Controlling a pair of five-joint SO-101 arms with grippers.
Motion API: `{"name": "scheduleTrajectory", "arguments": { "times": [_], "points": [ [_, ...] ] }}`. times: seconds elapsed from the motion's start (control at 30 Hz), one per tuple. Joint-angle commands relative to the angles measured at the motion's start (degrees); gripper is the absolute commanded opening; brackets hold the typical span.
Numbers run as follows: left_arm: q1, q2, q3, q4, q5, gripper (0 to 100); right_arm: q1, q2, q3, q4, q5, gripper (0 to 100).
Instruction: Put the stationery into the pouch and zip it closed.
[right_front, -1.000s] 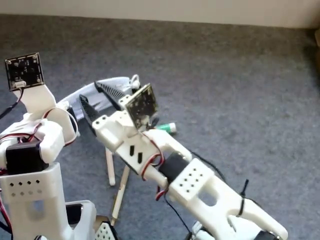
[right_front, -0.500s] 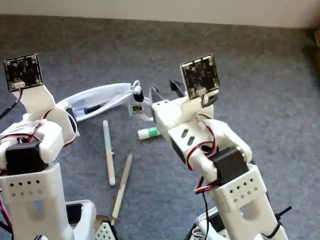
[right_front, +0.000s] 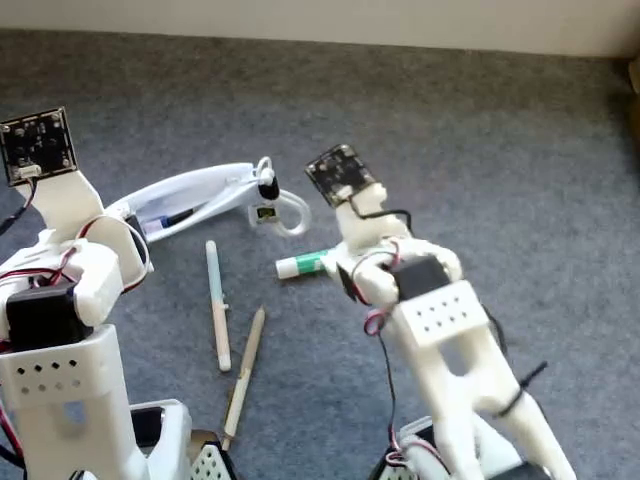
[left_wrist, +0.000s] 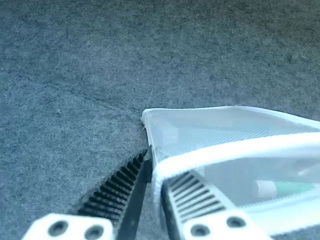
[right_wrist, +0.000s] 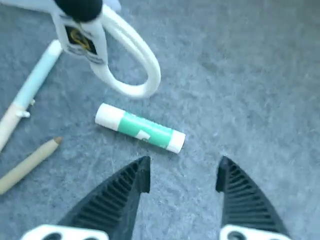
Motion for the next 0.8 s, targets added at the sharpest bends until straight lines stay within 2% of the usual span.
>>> {"name": "scheduleTrajectory", "arguments": {
  "times": [0.0,0.13,0.3,0.5,0.63,0.77],
  "points": [
    [-1.1,-1.1,-2.1,-1.2,0.5,1,-1.4,8.6,-6.4,-0.8,1.3,32.4],
    [-3.6,-1.0,-2.7,-1.2,0.4,1,-4.5,17.1,-11.3,-0.8,1.8,32.7],
    [-5.0,-1.1,-3.5,-0.9,0.4,1,-7.2,25.3,-15.9,-1.1,7.6,32.7],
    [-5.0,-1.0,-3.1,-0.9,0.4,1,-7.3,34.7,-23.2,-1.1,8.0,32.7],
    [-5.0,-1.0,-3.0,-0.8,0.4,1,-7.3,40.8,-27.6,-1.1,13.3,32.7],
    [-5.0,-1.0,-3.0,-0.8,0.4,1,-7.3,45.6,-30.5,-0.8,15.4,32.6]
  ]
}}
